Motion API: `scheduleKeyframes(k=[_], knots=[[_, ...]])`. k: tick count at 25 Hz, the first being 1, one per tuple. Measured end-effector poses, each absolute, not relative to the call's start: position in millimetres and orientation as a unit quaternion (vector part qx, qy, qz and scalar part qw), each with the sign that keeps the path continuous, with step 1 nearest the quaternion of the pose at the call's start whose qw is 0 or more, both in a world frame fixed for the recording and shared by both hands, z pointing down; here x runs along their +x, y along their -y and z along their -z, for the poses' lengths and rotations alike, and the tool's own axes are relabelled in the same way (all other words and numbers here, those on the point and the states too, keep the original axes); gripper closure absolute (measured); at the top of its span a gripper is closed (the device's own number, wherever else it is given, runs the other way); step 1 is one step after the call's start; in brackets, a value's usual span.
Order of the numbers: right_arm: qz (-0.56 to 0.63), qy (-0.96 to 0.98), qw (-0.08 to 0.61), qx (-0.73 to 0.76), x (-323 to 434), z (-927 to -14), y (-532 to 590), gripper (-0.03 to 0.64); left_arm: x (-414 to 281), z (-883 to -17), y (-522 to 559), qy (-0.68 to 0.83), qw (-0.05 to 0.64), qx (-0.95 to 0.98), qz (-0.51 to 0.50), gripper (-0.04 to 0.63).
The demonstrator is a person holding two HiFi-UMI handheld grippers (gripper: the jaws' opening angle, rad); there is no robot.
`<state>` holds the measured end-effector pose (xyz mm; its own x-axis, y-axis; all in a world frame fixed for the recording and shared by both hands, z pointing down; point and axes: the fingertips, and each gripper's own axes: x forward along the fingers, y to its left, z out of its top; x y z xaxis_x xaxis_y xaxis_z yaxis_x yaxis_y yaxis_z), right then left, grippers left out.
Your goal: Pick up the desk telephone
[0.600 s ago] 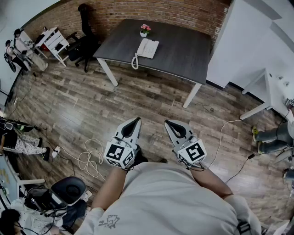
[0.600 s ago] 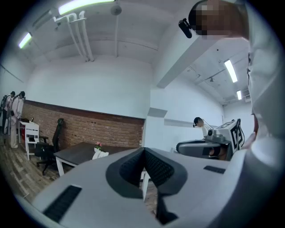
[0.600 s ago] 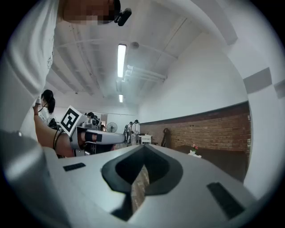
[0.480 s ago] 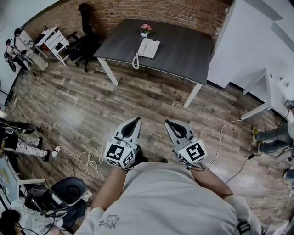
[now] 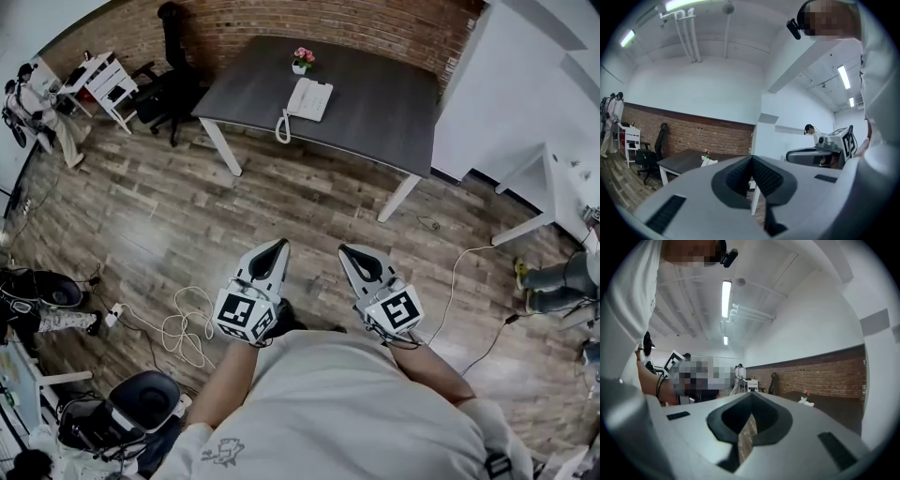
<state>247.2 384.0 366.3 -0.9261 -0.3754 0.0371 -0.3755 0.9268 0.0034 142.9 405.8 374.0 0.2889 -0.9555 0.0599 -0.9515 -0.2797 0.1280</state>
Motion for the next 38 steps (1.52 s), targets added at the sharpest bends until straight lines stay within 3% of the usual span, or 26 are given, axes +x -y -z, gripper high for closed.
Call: scheduleKeyframes(k=[7, 10, 14, 19, 38], knots=[[-0.013, 0.976, 0.011, 0.218, 180.7, -360.5, -349.1, 0.612, 71.3, -371.1, -380.4, 0.583, 0.061, 0.81, 0.013, 0.577], [-0.003, 0.974, 0.01, 0.226, 149.1, -356.4, -337.0, 0.603, 39.0, -370.9, -367.7, 0.574, 0.061, 0.817, 0.009, 0.492], [-0.003, 0.972, 0.017, 0.234, 112.4, -358.4, -328.2, 0.528, 3.6, -371.3, -354.3, 0.56, 0.067, 0.826, 0.011, 0.37], [-0.004, 0.973, 0.024, 0.229, 78.0, -362.4, -320.9, 0.459, -29.4, -376.2, -347.2, 0.555, 0.076, 0.828, 0.015, 0.314], [-0.037, 0.981, 0.028, 0.186, 25.0, -385.4, -232.3, 0.448, -78.6, -384.7, -272.8, 0.583, 0.077, 0.809, 0.016, 0.3]])
